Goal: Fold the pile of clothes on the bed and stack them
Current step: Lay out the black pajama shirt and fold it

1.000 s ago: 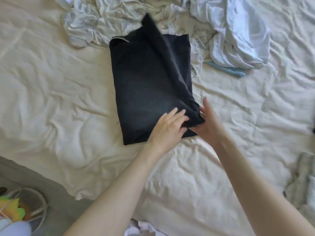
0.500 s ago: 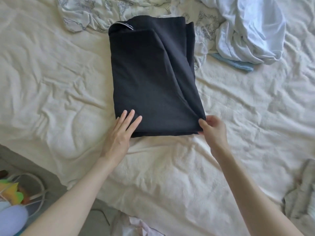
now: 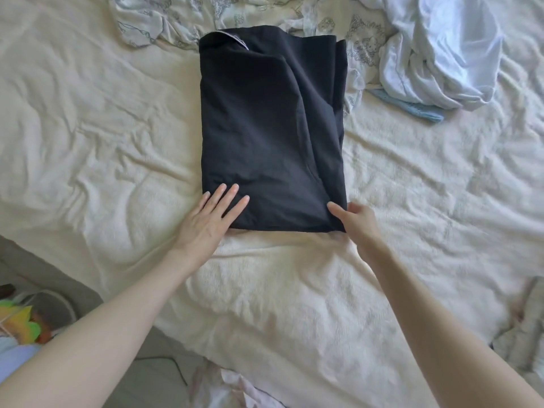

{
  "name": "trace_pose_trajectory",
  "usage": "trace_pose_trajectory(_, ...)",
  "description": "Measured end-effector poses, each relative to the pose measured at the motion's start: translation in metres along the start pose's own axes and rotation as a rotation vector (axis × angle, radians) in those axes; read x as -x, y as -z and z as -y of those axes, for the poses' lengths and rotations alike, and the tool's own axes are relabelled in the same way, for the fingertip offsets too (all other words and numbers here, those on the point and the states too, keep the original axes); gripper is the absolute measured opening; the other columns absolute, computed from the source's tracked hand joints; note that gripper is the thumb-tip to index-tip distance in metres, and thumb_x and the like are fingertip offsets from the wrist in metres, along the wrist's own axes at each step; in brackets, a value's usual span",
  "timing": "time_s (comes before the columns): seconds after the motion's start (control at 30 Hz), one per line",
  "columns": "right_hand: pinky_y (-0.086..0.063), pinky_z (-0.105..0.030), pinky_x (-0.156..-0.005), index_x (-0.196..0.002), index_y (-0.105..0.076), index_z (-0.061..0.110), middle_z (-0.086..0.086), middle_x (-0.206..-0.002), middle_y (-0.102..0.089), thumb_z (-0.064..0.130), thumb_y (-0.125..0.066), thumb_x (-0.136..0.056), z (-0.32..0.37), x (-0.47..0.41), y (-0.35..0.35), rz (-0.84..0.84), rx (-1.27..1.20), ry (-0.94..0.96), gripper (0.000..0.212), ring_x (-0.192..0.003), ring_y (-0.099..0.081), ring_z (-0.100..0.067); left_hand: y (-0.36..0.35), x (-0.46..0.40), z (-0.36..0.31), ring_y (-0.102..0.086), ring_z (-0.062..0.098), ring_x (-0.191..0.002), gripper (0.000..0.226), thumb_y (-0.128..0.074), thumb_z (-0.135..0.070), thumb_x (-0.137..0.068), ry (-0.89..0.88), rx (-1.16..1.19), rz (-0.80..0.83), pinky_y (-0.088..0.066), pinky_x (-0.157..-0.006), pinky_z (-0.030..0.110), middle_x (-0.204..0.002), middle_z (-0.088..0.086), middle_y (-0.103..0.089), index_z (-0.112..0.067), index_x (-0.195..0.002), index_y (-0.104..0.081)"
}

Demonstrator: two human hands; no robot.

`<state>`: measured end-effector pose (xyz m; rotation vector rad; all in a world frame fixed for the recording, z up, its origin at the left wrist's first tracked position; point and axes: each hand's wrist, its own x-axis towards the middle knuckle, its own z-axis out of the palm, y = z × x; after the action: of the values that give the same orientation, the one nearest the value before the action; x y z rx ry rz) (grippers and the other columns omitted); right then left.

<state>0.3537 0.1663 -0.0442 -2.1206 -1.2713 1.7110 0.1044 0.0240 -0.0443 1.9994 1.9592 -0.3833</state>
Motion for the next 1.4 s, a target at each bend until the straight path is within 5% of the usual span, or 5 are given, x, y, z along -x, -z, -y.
trace_pose_trajectory(0.43,-0.055,-0.027,-0.052,-0.089,-0.047,0.007,-0.013,-0.091,-0.061,0.009,-0.067,-0.085,-0.035,0.089,0.021,0.027,-0.139,-0.202,0.021,-0.076,-0.065,-0.022,0.040,0.064,-0.014,-0.038,0.005,-0.133,0.050,-0.050,0.007,-0.087,0.215,0.782,0.126,-0.018,-0.101,0.002,-0.143,-0.003,-0.045,-0.013,-0.133,-0.053)
trace_pose_trajectory(0.6,-0.050,-0.027,-0.047,-0.081,-0.049,0.006,-0.011,-0.077,-0.064,0.007,-0.070,-0.082,-0.042,0.140,0.052,0.169,-0.112,-0.329,0.022,-0.061,-0.064,-0.021,0.061,0.108,-0.015,-0.056,-0.003,-0.059,0.049,-0.052,-0.008,-0.084,0.204,0.918,0.442,-0.040,-0.057,0.008,-0.088,-0.007,-0.072,-0.050,-0.106,-0.065)
trace_pose_trajectory(1.0,-0.031,-0.013,-0.032,-0.071,-0.051,0.006,0.002,-0.040,-0.036,0.004,-0.044,-0.095,0.056,0.067,0.043,0.222,-0.565,-0.341,0.025,-0.028,-0.030,-0.004,0.106,0.017,0.025,-0.059,-0.003,-0.088,0.021,-0.062,-0.011,-0.088,0.356,1.081,-0.215,-0.041,-0.084,0.008,-0.090,-0.017,-0.065,-0.031,-0.093,-0.065)
trace_pose_trajectory(1.3,-0.055,-0.028,-0.050,-0.091,-0.051,0.004,-0.009,-0.078,-0.058,0.011,-0.045,-0.096,0.094,0.002,0.013,-0.073,-0.801,-0.290,0.011,-0.060,-0.064,-0.016,0.097,-0.073,0.049,-0.049,0.012,-0.111,0.048,-0.044,-0.031,-0.098,0.509,1.027,-0.349,-0.035,-0.096,0.020,-0.138,0.001,-0.044,-0.017,-0.143,-0.034)
trace_pose_trajectory(1.4,-0.049,-0.021,-0.071,-0.098,-0.052,0.014,-0.004,-0.096,-0.061,0.014,-0.043,-0.093,0.075,0.012,0.000,-0.328,-0.280,0.144,0.010,-0.081,-0.059,-0.018,0.076,-0.047,0.040,-0.029,0.021,-0.138,0.050,-0.039,-0.022,-0.099,0.494,0.835,-0.428,-0.021,-0.113,0.027,-0.152,0.011,-0.026,-0.011,-0.147,-0.025)
